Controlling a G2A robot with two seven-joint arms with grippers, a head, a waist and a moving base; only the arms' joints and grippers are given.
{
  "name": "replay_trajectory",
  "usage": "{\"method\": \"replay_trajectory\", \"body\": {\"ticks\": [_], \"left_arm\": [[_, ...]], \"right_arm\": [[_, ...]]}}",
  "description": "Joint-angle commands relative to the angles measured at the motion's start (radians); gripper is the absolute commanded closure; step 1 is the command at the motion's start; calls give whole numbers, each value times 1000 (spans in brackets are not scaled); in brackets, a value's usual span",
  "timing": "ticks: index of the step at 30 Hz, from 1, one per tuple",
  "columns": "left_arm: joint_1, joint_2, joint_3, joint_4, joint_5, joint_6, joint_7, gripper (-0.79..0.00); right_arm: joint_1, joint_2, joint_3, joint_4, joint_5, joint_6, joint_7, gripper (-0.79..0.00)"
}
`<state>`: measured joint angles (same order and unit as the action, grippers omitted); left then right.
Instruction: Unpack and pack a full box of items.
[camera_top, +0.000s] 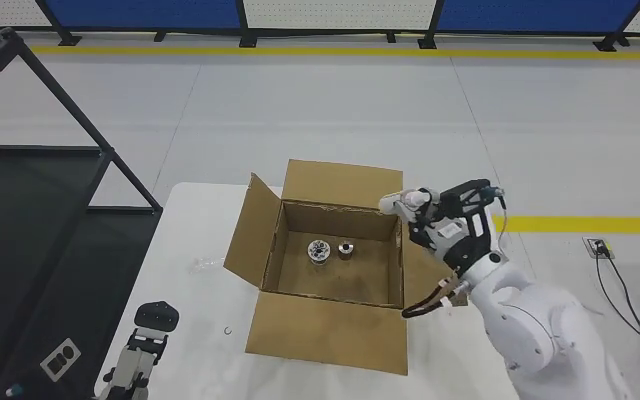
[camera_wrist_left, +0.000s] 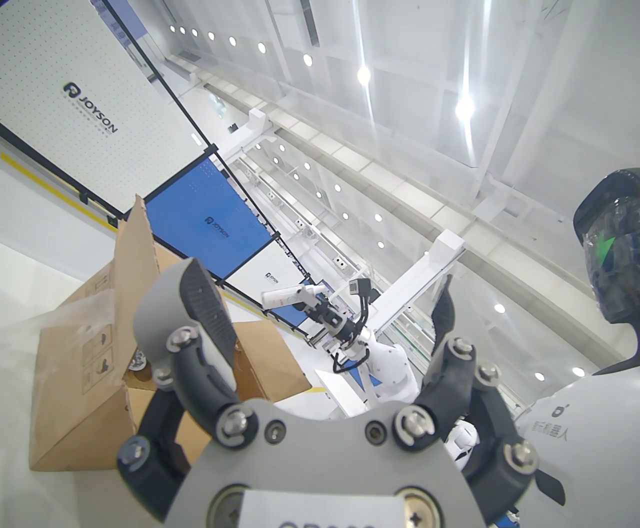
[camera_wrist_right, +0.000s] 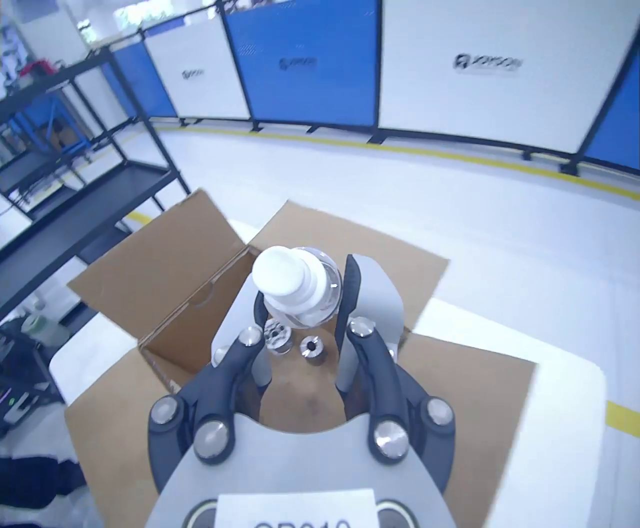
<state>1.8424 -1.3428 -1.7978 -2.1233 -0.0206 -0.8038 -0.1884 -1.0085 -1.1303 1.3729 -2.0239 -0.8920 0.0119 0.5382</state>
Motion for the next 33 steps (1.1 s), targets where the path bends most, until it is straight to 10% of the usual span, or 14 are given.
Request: {"method": "replay_trajectory", "body": {"ticks": [1, 15, 33], "left_arm": [[0, 0, 0, 0, 0, 0, 0, -785], [0, 0, 0, 0, 0, 0, 0, -785], [0, 0, 0, 0, 0, 0, 0, -785]], "right_arm": [[-36, 3, 71, -21, 17, 18, -26, 0], [-187, 22, 355, 101, 66, 34, -14, 0], [-193, 28, 334, 417, -28, -14, -97, 0]]}}
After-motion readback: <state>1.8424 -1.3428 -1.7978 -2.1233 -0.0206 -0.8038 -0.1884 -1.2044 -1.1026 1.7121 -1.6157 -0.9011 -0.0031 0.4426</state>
